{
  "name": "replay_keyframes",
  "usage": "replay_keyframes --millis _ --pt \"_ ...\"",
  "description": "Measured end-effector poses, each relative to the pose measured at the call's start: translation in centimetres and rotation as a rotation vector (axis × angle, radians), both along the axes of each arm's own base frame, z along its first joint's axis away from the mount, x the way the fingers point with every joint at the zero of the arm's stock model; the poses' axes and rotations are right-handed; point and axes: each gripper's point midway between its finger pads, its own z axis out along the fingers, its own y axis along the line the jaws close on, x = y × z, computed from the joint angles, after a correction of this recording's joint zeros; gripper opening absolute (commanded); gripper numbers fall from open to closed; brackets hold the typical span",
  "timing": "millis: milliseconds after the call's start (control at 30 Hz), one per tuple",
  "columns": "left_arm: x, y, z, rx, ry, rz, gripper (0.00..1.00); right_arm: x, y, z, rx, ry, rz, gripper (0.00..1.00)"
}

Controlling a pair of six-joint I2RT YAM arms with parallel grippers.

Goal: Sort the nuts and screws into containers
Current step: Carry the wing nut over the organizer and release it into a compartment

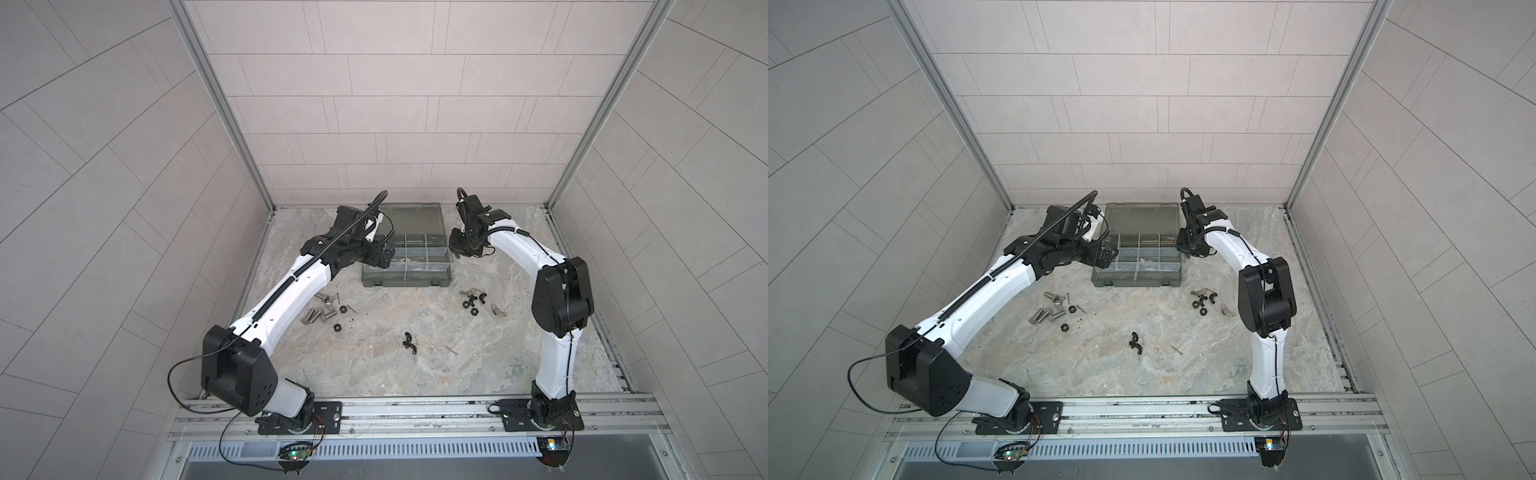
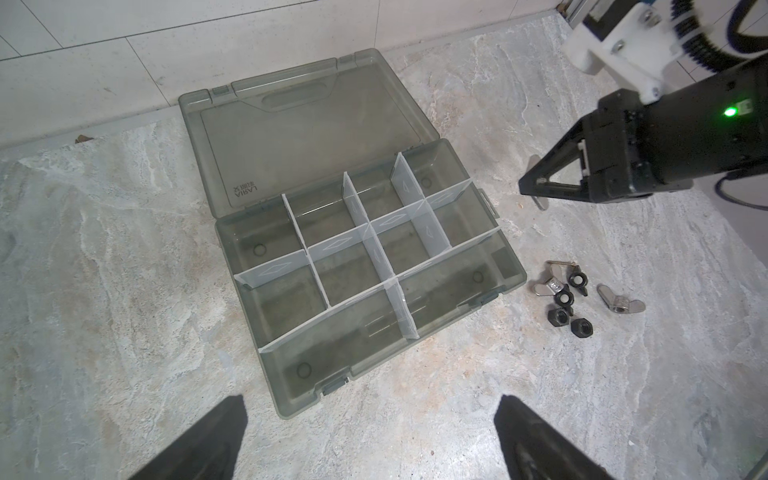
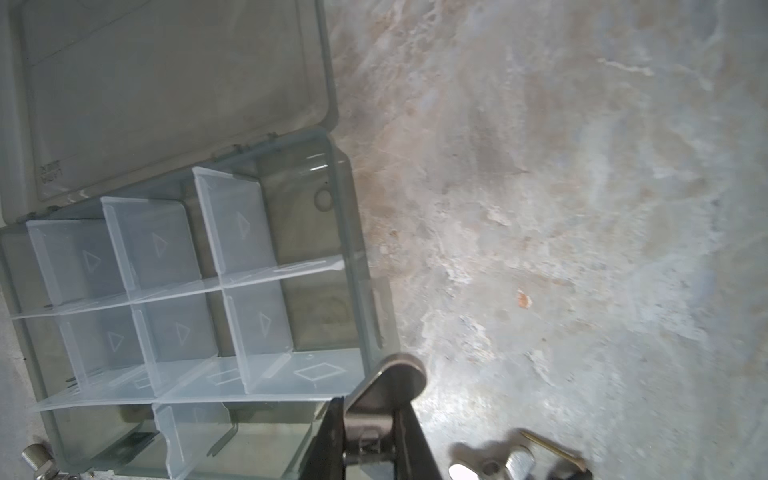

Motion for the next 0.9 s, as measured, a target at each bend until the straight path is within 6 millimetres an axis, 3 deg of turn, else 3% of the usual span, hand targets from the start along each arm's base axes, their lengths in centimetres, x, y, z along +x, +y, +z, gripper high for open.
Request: replay_keyframes --millis 267,667,800,900 --pt "-1.2 -1.2 -0.9 -0.085 0.067 -0.020 1.00 1.2 1.9 -3.0 0.025 0.045 0.028 0.16" --pt "-3.6 -5.0 -0.5 -0.237 0.128 -0.166 1.00 2.9 3.4 -3.0 0.072 0.019 0.039 0.19" --pt "-4.0 -6.1 -1.0 -0.264 0.161 -0.206 1.00 2.9 3.7 -3.8 0.084 0.036 0.047 0.23" --pt "-4.2 -6.6 -1.8 -0.270 0.191 -0.215 1.00 2.8 3.8 -4.0 0.089 0.045 0.053 0.33"
